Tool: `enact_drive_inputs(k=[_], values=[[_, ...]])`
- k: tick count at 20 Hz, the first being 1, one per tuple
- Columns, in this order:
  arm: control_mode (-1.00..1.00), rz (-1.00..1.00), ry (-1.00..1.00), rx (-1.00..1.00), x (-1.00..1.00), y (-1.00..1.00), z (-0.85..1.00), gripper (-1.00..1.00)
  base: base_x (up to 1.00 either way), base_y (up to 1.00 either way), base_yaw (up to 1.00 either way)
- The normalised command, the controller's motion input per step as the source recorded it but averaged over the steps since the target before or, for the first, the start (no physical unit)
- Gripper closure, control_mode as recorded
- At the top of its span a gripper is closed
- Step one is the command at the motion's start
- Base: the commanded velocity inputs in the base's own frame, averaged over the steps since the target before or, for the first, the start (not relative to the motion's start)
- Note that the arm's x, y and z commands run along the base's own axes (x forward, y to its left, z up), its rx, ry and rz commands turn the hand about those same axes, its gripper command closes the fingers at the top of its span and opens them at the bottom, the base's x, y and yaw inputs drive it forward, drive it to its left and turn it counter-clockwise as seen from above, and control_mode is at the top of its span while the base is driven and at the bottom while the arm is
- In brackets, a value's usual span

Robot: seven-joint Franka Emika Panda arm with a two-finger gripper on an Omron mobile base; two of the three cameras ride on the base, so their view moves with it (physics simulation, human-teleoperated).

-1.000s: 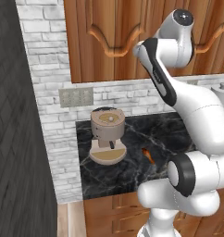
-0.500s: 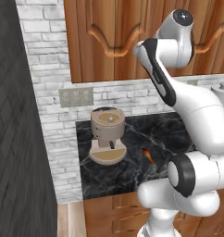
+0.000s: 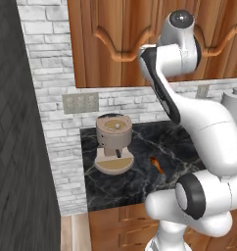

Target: Retrieve the tupperware from the cabinet, then place the raw meat into the tupperware to avoid contamination.

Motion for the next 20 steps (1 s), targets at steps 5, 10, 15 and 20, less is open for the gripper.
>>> enact_drive_inputs(k=[5,10,15,20], values=[[-1.0,-0.21,0.13,0.0,-0.55,0.34,-0.03,1.0,0.0,0.0,0.0],[-1.0,-0.13,0.04,0.0,-0.81,0.42,-0.11,1.0,0.0,0.0,0.0],[-1.0,-0.09,0.0,-0.02,-0.73,0.54,-0.3,1.0,0.0,0.0,0.0],[-1.0,-0.11,0.01,-0.02,-0.48,0.57,-0.37,1.0,0.0,0.0,0.0]])
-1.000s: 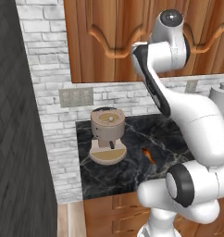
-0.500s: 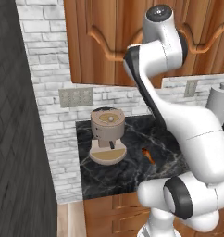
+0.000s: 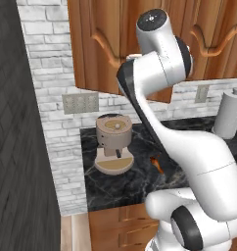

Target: Retrieve the tupperware from the cabinet, then place the raw meat into the tupperware to avoid contamination.

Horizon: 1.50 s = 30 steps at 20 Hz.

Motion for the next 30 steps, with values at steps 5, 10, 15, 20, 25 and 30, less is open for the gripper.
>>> enact_drive_inputs(k=[5,10,15,20,25,30], values=[[-1.0,-0.12,0.0,-0.02,-0.36,0.47,-0.36,1.0,0.0,0.0,0.0],[-1.0,-0.1,0.0,0.0,-0.18,0.44,-0.23,1.0,0.0,0.0,0.0],[-1.0,-0.08,0.01,0.0,-0.13,0.47,-0.19,1.0,0.0,0.0,0.0],[-1.0,-0.06,0.01,0.0,0.0,0.34,-0.16,-1.0,0.0,0.0,0.0],[-1.0,0.0,0.0,0.0,0.0,0.0,0.0,-1.0,0.0,0.0,0.0],[-1.0,0.0,0.0,0.0,-0.04,0.0,0.0,-1.0,0.0,0.0,0.0]])
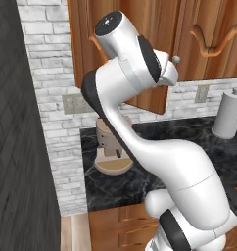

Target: Retrieve the tupperware from the cabinet, then place the raw meat into the tupperware to avoid contamination.

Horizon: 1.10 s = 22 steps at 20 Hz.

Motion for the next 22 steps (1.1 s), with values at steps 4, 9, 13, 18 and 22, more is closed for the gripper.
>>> enact_drive_inputs(k=[4,9,13,18,22], values=[[-1.0,0.0,0.0,0.0,-0.46,0.0,0.0,-1.0,0.0,0.0,0.0],[-1.0,0.0,0.0,0.01,-0.72,-0.05,0.04,-1.0,0.0,0.0,0.0],[-1.0,0.01,-0.06,0.17,-0.91,-0.37,0.01,-1.0,0.0,0.0,0.0],[-1.0,0.07,-0.12,0.33,-0.98,-0.46,0.0,-1.0,0.0,0.0,0.0],[-1.0,0.19,-0.11,0.5,-0.28,-0.91,0.0,-1.0,0.0,0.0,0.0]])
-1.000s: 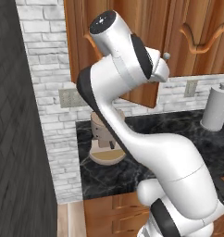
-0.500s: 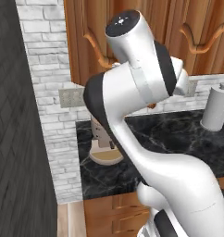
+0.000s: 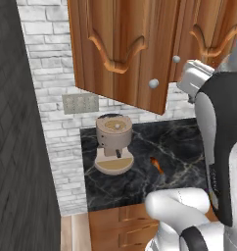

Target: Retrieve the tupperware from the cabinet, then place the raw meat into the tupperware to avoid contamination.

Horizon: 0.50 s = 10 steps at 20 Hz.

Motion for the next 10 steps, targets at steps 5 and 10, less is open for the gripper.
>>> enact_drive_inputs(k=[5,10], values=[[-1.0,0.25,-0.05,0.48,0.12,-0.84,0.0,-1.0,0.0,0.0,0.0],[-1.0,0.24,0.0,0.37,0.59,-0.47,0.0,-1.0,0.0,0.0,0.0]])
